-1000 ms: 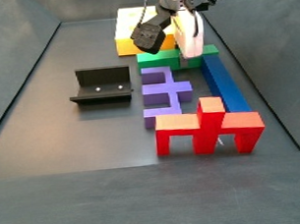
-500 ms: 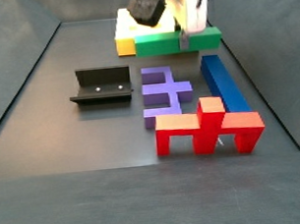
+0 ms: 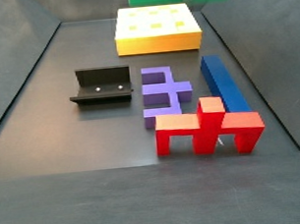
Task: Pick up the green object. Move up. Move to above the board. Insert the green object.
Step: Move to above the board.
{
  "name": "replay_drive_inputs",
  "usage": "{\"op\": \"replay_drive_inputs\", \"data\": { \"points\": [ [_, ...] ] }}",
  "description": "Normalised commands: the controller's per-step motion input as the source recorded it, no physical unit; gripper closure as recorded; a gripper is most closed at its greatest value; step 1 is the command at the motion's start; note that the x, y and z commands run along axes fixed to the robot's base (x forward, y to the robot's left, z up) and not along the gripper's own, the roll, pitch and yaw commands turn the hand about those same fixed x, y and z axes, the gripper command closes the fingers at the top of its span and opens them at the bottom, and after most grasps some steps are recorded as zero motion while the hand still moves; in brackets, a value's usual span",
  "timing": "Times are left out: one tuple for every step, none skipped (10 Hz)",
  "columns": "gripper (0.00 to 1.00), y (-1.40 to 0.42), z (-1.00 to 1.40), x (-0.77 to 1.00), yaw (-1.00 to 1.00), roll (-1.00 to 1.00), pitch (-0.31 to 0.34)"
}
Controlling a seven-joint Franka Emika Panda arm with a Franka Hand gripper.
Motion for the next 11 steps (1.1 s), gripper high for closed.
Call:
{"op": "replay_drive_inputs", "data": {
  "points": [
    [1.00, 0.00, 1.40, -0.01, -0.01, -0.08, 0.066],
    [1.00, 0.02, 1.40, 0.00, -0.01, -0.08, 0.060],
    [1.00, 0.02, 0.61, 0.01, -0.01, -0.09, 0.060],
    [1.00, 0.02, 0.36, 0.02, -0.01, -0.09, 0.057],
    [1.00, -1.40, 0.36, 0.51, 1.00, 0.02, 0.015],
    [1.00, -1.40, 0.33, 0.50, 1.00, 0.04, 0.022],
    [1.00, -1.40, 0.31, 0.54, 1.00, 0.04, 0.036],
    [1.00, -1.40, 0.34, 0.63, 1.00, 0.04, 0.051],
    [1.00, -1.40, 0.34, 0.63, 1.00, 0.04, 0.059],
    [1.00, -0.50, 0.13, 0.26, 1.00, 0.06, 0.074],
    [1.00, -0.18, 0.06, 0.14, 1.00, 0.05, 0.079]
  ]
}}
